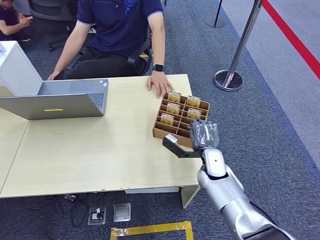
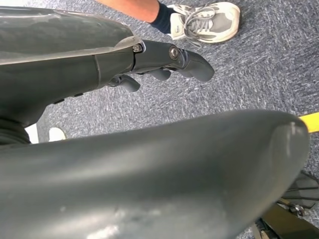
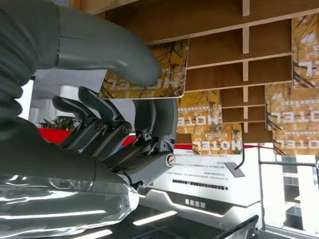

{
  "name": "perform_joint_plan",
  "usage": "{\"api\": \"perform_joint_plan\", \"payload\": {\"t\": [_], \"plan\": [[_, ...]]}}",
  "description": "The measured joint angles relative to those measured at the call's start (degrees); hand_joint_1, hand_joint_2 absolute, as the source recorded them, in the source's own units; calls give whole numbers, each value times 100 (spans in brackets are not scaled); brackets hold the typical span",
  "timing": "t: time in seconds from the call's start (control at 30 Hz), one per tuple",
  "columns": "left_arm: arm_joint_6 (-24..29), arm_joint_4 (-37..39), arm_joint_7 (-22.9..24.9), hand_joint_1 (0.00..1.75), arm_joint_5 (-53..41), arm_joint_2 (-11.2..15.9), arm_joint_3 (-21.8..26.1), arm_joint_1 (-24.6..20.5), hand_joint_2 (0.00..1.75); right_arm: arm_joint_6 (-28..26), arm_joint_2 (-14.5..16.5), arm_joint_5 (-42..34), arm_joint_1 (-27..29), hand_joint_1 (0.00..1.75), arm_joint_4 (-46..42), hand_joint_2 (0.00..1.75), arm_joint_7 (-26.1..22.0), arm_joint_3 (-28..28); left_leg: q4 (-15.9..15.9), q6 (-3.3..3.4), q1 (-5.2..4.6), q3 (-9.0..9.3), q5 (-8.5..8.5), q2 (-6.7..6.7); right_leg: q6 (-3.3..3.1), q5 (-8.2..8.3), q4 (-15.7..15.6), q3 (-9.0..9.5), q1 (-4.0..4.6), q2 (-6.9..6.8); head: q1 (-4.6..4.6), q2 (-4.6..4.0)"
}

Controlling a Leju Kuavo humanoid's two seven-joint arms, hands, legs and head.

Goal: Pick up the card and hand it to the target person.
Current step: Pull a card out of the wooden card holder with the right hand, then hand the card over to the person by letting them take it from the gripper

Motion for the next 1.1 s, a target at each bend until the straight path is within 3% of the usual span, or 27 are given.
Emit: {"api": "perform_joint_plan", "payload": {"t": [0.33,0.57,0.83,1.1], "plan": [[71,0,2,0,73,0,138,8,0,-137,-63,-316,348,175,-1638,175,-641,-52,0,0,0,-13,0,0,0,0,0,-11,0,0,1,0],[85,0,-10,0,9,0,175,-18,0,-519,-66,-964,87,175,-2559,175,-1330,193,0,-1,0,-12,1,2,-1,1,4,-10,0,1,5,0],[68,0,129,0,-202,-6,146,-205,0,-1280,182,-1624,-778,175,-2210,175,-1978,472,0,-5,0,-11,8,2,-4,3,10,-11,0,1,4,0],[158,0,142,0,-208,-11,149,-257,0,-1288,914,-1427,-1466,175,-1073,175,-2648,135,0,-8,0,-13,11,3,-6,4,16,-16,1,1,-4,0]]}}
